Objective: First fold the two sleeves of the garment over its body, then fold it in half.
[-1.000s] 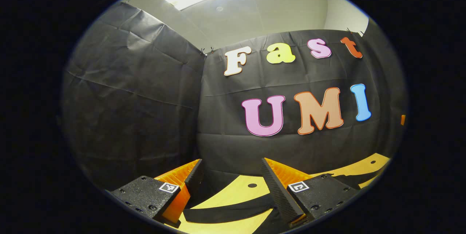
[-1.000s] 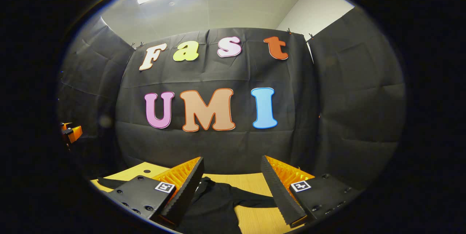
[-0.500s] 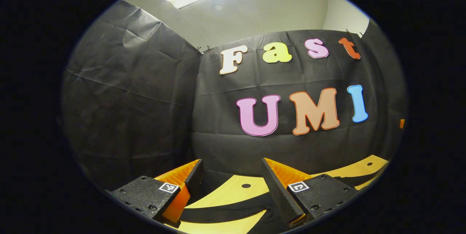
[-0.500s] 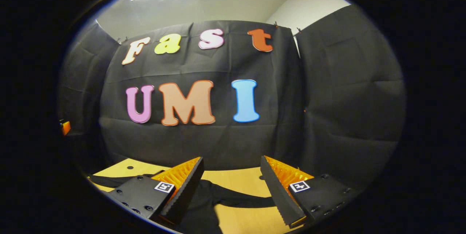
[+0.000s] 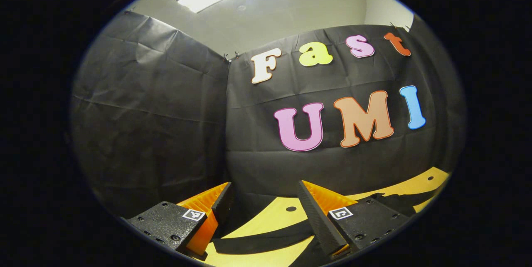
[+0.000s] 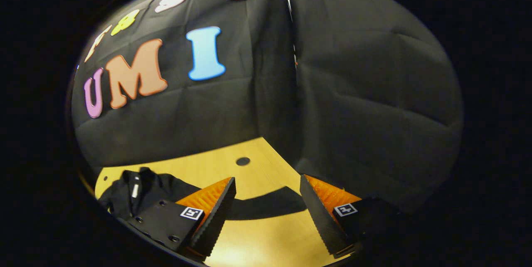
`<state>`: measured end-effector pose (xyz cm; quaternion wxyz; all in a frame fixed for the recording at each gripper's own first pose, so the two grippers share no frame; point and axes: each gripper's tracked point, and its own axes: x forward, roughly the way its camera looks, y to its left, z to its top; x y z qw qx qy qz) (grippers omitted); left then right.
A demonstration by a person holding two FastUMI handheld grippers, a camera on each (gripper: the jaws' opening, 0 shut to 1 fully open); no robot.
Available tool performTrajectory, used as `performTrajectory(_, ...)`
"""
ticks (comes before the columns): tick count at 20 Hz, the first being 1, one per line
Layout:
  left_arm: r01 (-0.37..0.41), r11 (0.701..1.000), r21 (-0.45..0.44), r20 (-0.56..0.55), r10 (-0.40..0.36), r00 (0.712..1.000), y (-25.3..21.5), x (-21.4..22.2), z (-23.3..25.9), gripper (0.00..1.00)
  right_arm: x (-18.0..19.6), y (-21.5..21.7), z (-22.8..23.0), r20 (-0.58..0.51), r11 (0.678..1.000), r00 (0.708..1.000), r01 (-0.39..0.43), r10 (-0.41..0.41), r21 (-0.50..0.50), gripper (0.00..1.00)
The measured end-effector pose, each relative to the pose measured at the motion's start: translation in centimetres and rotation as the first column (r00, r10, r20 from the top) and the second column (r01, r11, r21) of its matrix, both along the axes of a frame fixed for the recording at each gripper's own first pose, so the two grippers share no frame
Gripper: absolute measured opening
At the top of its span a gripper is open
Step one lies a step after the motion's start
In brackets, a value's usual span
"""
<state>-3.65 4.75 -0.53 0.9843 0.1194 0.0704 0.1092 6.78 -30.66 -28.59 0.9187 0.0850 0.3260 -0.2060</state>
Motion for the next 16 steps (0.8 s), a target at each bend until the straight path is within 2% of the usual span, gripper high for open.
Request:
performTrajectory(1, -0.003, 1.000, -0.016, -0.010, 0.003, 1.000, -0.3, -0.1, -0.5, 0.94, 0.3, -0.8, -2.1, -0.042, 1.000, 0.999, 0.012, -0.011, 0.028, 0.94)
performTrajectory(2, -0.005, 1.000, -0.026, -0.019, 0.005, 1.000, -0.6, 0.0, -0.9, 0.94, 0.8, -1.1, -4.3, -0.081, 0.998, 0.996, 0.027, -0.022, 0.060, 0.99)
performTrajectory(3, -0.008, 1.000, -0.031, -0.031, 0.007, 1.000, -0.7, -0.1, -1.5, 0.94, 1.0, -1.7, -6.6, -0.121, 0.995, 0.992, 0.049, -0.037, 0.092, 0.95)
performTrajectory(6, -0.016, 0.999, -0.031, -0.069, 0.014, 0.998, -1.3, -0.2, -3.0, 0.94, 1.8, -2.6, -11.6, -0.219, 0.982, 0.973, 0.107, -0.071, 0.155, 0.95)
performTrajectory(8, -0.008, 1.000, -0.026, -0.088, 0.006, 0.996, -2.2, -0.2, -3.7, 0.94, 2.5, -2.6, -13.8, -0.250, 0.978, 0.966, 0.118, -0.073, 0.172, 0.99)
performTrajectory(9, -0.003, 1.000, -0.028, -0.093, 0.001, 0.996, -2.5, -0.3, -4.0, 0.94, 2.8, -2.9, -14.2, -0.264, 0.978, 0.961, 0.124, -0.077, 0.167, 0.95)
performTrajectory(10, -0.002, 0.999, -0.035, -0.098, -0.001, 0.995, -2.7, -0.3, -4.4, 0.94, 2.8, -3.0, -14.8, -0.283, 0.978, 0.956, 0.128, -0.078, 0.162, 0.99)
performTrajectory(11, -0.005, 0.999, -0.046, -0.104, 0.000, 0.995, -2.9, -0.3, -4.8, 0.94, 2.2, -2.7, -15.6, -0.323, 0.978, 0.943, 0.133, -0.074, 0.163, 0.95)
performTrajectory(12, -0.012, 0.998, -0.058, -0.112, 0.005, 0.994, -2.9, -0.2, -5.2, 0.92, 2.7, -3.1, -14.9, -0.309, 0.988, 0.949, 0.108, -0.069, 0.110, 0.99)
performTrajectory(14, -0.023, 0.996, -0.086, -0.123, 0.012, 0.992, -3.0, -0.3, -6.1, 0.92, 2.7, -2.7, -15.8, -0.332, 0.998, 0.943, 0.029, -0.011, 0.048, 0.98)
performTrajectory(16, -0.032, 0.994, -0.107, -0.132, 0.018, 0.991, -3.0, -0.1, -6.8, 0.92, 2.9, -3.2, -15.3, -0.314, 0.998, 0.949, 0.013, 0.009, 0.069, 0.96)
